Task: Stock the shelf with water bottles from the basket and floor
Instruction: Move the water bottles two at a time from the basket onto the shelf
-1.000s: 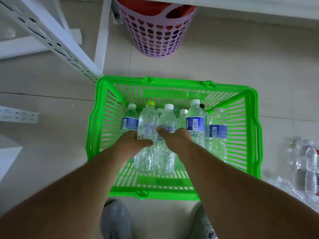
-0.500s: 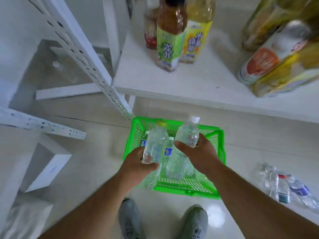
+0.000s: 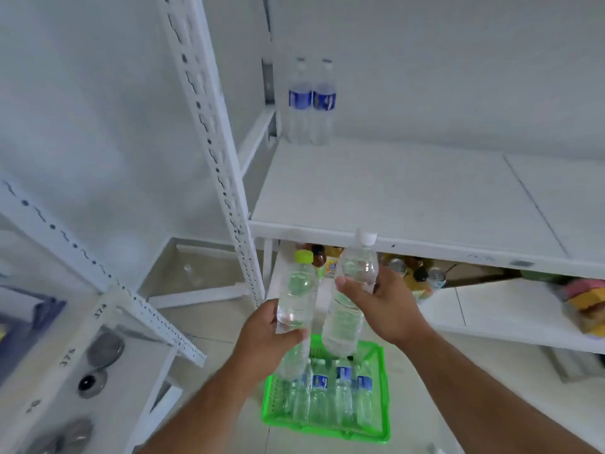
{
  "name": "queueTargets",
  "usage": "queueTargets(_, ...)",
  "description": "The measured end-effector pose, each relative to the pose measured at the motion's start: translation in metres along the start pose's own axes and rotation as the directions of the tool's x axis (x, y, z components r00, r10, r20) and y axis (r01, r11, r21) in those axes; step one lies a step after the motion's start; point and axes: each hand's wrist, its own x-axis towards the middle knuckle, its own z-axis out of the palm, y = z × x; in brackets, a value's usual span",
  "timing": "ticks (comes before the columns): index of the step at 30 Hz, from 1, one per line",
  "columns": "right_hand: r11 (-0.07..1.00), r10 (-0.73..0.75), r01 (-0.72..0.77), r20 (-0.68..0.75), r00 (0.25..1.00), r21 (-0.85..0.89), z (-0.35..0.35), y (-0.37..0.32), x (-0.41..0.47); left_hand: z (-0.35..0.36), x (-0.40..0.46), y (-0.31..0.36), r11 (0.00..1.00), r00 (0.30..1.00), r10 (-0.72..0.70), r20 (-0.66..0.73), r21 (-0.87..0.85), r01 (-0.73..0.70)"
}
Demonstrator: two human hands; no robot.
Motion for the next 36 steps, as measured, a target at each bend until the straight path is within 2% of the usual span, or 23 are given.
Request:
queueTargets(7, 0.994, -0.093, 0.102, -0.194, 0.977, 0.04, -0.045, -0.116, -0.027, -0.038, -0.033, 0.1, 0.981, 0.985, 0.169, -0.033, 0.104, -0.165)
queueTargets(13, 0.99, -0.138, 0.132, -0.232, 0.963, -0.044, -0.074, -0.171, -0.013, -0.047, -0.018, 0.15, 0.964, 0.969, 0.232, -0.078, 0.154, -0.219)
queueTargets(21, 0.993, -0.119, 0.114, -0.235, 0.965, -0.031, -0.098, -0.171, 0.067, -0.031, 0.051, 0.195, 0.961, 0.955, 0.242, -0.17, 0.18, -0.211)
queueTargets(31, 0.995, -0.1, 0.096, -0.181, 0.978, -0.032, -0.109, -0.145, 0.209, -0.01, 0.177, 0.214, 0.955, 0.935, 0.26, -0.24, 0.206, -0.212)
queueTargets(36, 0.994, -0.099, 0.093, -0.145, 0.984, -0.051, -0.094, -0.143, 0.272, -0.01, 0.24, 0.22, 0.966, 0.928, 0.245, -0.281, 0.151, -0.209)
